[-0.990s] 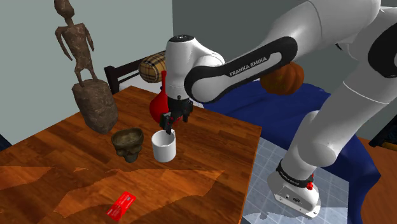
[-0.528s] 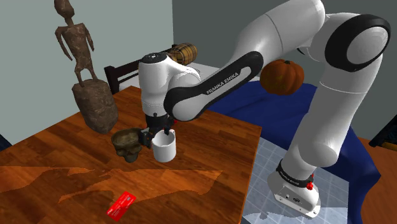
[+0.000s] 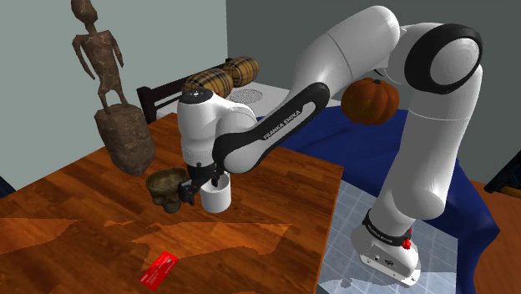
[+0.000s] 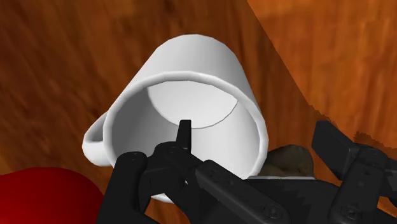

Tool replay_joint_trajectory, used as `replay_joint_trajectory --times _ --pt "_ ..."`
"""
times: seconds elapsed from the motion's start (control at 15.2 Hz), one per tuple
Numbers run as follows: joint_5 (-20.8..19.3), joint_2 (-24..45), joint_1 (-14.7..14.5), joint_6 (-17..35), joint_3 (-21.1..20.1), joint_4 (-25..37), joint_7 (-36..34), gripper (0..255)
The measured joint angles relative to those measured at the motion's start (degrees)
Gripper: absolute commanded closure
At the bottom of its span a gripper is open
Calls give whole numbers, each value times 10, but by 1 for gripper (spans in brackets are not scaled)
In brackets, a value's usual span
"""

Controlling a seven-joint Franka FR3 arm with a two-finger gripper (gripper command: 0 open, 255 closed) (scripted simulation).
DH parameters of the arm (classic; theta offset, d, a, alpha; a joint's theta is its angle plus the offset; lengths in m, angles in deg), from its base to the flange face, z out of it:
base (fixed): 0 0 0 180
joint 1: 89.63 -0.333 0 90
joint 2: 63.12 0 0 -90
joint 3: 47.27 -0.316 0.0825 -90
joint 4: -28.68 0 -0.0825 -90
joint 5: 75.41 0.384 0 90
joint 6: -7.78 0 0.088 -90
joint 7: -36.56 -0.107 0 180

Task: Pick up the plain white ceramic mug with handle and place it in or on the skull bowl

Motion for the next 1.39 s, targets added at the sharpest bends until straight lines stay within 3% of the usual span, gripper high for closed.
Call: replay_joint_trajectory --times 0.46,0.53,1.39 --pt "-6 6 -1 9 2 -3 -4 0" --pt "-6 6 -1 9 2 -3 -4 255" --pt "5 -6 2 -4 -1 -1 5 255"
